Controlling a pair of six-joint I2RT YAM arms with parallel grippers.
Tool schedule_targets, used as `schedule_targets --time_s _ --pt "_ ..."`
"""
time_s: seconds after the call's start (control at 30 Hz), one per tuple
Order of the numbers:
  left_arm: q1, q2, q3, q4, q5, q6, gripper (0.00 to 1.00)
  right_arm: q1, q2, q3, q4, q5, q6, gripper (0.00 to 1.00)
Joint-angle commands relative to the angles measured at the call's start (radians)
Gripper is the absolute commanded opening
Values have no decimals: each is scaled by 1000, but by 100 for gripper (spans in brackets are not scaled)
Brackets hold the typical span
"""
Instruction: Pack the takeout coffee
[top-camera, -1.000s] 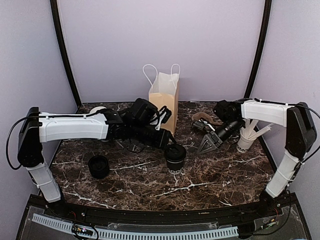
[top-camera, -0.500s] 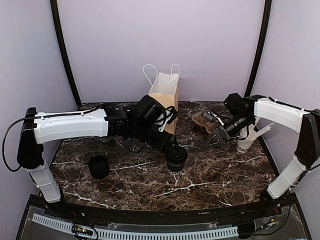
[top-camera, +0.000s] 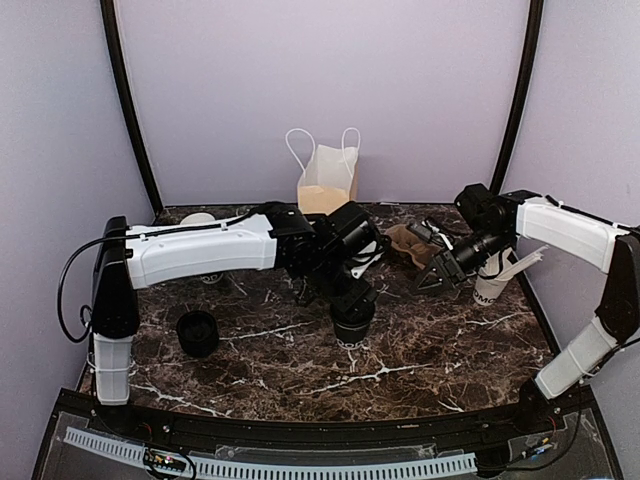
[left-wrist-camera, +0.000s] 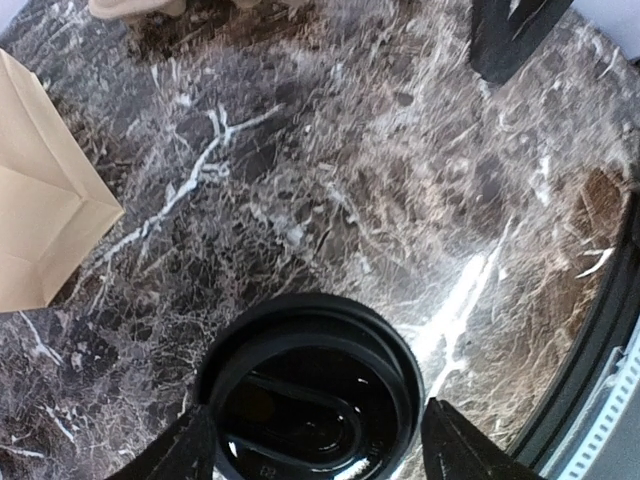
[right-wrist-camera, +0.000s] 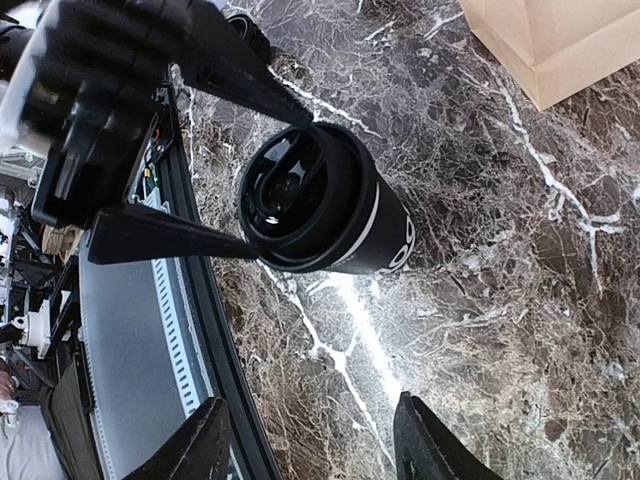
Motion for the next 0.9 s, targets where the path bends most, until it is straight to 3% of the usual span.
schedule_targets --time_s 0.0,0.47,0.5,0.57,0.87 --pt "2 13 40 -87 38 21 74 -7 -20 -16 22 9 -8 57" --pt "0 -6 75 -48 62 27 74 -10 -12 -28 27 11 -11 57" --pt "-2 -16 66 -35 57 35 88 -11 -13 -28 28 11 -12 57" --pt "-6 -23 50 -18 37 47 97 -11 -14 -30 28 9 -12 57" --pt "-7 10 28 -36 2 62 99 -14 -13 -32 29 8 -13 58"
